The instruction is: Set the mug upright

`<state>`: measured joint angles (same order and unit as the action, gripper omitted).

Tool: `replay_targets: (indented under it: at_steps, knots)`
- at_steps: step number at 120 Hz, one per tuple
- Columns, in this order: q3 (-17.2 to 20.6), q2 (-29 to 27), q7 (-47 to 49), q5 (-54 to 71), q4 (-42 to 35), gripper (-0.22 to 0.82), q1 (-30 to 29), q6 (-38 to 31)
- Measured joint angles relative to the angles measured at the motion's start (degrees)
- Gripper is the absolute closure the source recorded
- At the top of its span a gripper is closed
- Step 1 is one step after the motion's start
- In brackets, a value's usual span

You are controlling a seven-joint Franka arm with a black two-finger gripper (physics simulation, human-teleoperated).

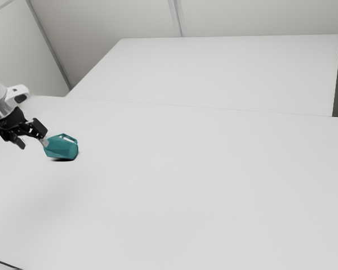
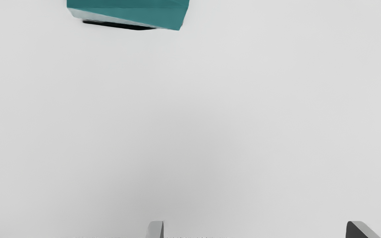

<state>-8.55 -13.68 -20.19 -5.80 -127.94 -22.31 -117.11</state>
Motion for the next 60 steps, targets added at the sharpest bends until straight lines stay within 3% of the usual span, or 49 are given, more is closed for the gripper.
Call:
replay_targets:
  at_steps: [32,48,60]
  knots:
    - [1.56,5.14,-13.72,-8.86,-0.89,0.0,-7.72,-7.97]
    - [7.47,8.36,-21.57,-11.6,0.22,0.0,-15.49,-9.78]
    - [8.86,10.81,-27.32,-14.5,0.89,0.0,-18.12,-11.04]
